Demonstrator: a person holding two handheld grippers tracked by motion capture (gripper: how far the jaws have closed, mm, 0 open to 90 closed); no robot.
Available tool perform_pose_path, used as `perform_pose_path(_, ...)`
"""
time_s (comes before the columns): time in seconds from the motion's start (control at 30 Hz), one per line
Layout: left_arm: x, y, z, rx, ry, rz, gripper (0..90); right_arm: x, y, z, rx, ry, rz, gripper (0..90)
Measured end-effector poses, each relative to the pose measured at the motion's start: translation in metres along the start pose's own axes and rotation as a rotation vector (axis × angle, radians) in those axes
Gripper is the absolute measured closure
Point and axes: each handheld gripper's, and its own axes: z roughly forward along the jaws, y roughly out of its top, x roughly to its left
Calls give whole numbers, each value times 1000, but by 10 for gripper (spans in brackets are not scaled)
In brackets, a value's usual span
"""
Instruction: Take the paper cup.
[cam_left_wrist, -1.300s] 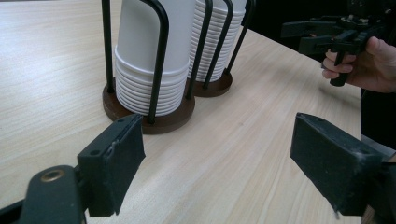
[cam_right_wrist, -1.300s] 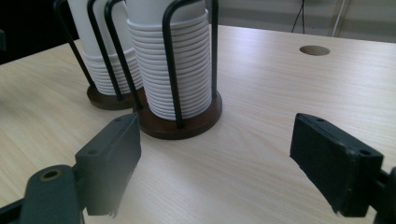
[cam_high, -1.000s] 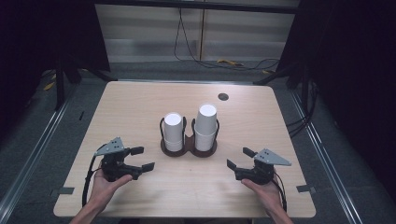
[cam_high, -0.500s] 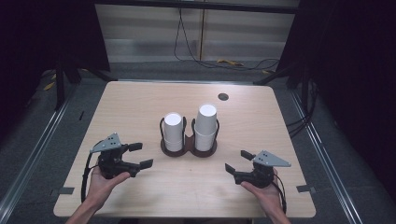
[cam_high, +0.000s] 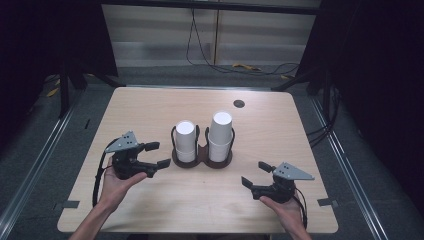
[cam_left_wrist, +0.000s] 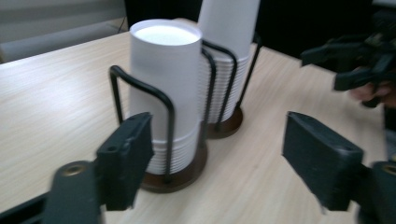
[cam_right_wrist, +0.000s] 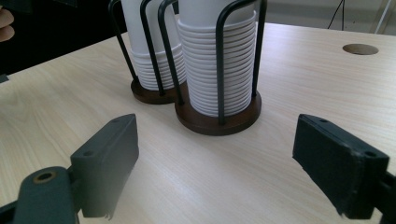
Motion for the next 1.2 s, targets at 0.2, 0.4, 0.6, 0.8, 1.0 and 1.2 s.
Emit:
perform_pose_path(0.2, 3, 16, 2, 18, -22, -14, 215, -1, -2, 2, 13, 21, 10, 149)
perform_pose_path(0.4, 8, 31, 8, 37, -8, 24, 231, 2, -1, 2, 12, 40, -7, 151)
perform_pose_path(0.6, 11, 45, 15, 75, -5, 46, 264, 1, -1, 3, 17, 38, -10, 150)
perform_pose_path(0.8, 12, 58, 16, 82, 25, 55, 266, 1, -2, 4, 19, 43, -7, 149)
perform_pose_path(1.0, 15, 69, 27, 127, 36, 85, 259, 2, -2, 4, 20, 47, -8, 149)
perform_pose_path(1.2, 14, 79, 42, 203, 54, 89, 253, 2, -2, 4, 24, 50, -9, 149)
